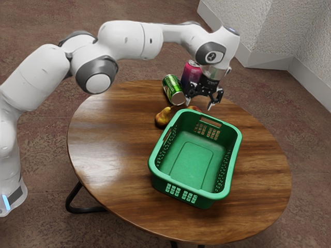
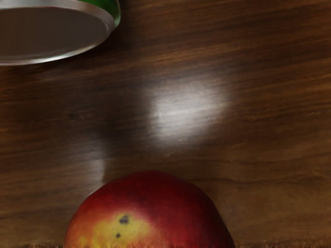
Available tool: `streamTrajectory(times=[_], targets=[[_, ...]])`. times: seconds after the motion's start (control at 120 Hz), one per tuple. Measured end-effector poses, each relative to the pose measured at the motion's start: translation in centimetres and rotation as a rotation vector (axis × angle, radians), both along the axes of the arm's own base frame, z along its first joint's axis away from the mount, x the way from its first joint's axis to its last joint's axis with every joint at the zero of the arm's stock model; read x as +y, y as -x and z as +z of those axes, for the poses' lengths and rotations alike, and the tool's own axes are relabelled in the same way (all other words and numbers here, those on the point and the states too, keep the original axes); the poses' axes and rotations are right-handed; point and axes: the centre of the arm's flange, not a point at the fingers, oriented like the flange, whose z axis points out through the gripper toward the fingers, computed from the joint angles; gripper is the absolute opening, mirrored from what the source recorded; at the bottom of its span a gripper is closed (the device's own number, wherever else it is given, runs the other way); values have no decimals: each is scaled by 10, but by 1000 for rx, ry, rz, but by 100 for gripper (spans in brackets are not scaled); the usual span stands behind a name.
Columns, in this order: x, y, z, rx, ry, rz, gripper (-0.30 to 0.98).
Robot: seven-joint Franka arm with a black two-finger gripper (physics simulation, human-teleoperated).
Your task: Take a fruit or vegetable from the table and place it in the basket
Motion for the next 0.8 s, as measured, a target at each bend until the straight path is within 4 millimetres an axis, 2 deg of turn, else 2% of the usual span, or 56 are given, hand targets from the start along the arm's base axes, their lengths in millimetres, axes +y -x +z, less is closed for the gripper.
streamTrajectory(times=[0.708,0.8], targets=[[-2,-10,-41,36,7,29,69],[1,-10,-43,38,6,35,55]])
